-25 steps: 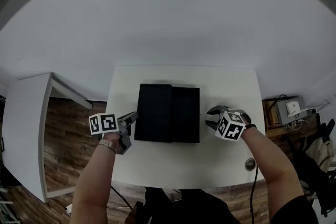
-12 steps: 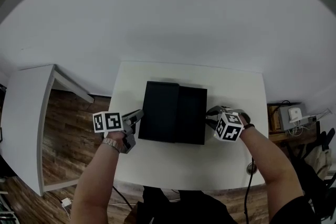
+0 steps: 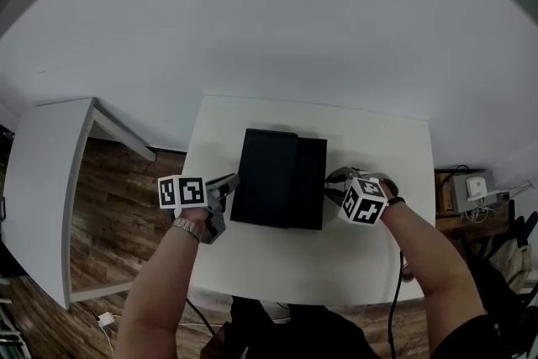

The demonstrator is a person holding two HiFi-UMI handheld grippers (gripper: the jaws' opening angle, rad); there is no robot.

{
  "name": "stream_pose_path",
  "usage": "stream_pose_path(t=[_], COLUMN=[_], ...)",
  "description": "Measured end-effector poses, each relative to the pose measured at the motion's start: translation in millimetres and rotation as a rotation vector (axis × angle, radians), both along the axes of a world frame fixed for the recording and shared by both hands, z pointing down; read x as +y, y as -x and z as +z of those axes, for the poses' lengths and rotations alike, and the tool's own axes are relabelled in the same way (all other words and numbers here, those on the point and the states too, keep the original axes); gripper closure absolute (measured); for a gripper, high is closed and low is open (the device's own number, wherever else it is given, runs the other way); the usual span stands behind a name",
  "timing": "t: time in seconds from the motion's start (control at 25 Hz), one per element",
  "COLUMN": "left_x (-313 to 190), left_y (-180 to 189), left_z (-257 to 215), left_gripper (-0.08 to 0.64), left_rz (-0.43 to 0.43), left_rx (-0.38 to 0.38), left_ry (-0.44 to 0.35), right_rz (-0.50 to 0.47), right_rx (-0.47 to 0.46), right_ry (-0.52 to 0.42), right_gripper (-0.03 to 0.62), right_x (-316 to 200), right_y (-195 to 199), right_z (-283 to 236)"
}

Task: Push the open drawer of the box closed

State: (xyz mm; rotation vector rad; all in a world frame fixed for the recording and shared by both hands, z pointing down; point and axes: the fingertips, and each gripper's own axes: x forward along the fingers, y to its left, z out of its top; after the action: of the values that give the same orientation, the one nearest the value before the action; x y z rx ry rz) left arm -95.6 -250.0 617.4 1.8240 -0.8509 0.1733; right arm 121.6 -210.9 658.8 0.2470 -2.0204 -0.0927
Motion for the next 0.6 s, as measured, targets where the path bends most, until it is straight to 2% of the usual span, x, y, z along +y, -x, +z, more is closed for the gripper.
stream_pose_path(t=[0.6], left_x=[1], left_y=[0], left_z=[-1], left_gripper=[0.512], left_rz=[-0.011], left_rx=[0.029], left_ry=[-0.005], right_rz=[-0.018], right_rx=[-0.035], right_ry=[0.022], right_gripper=[0.52], right_x=[-1], right_y=[37], right_z=[-1])
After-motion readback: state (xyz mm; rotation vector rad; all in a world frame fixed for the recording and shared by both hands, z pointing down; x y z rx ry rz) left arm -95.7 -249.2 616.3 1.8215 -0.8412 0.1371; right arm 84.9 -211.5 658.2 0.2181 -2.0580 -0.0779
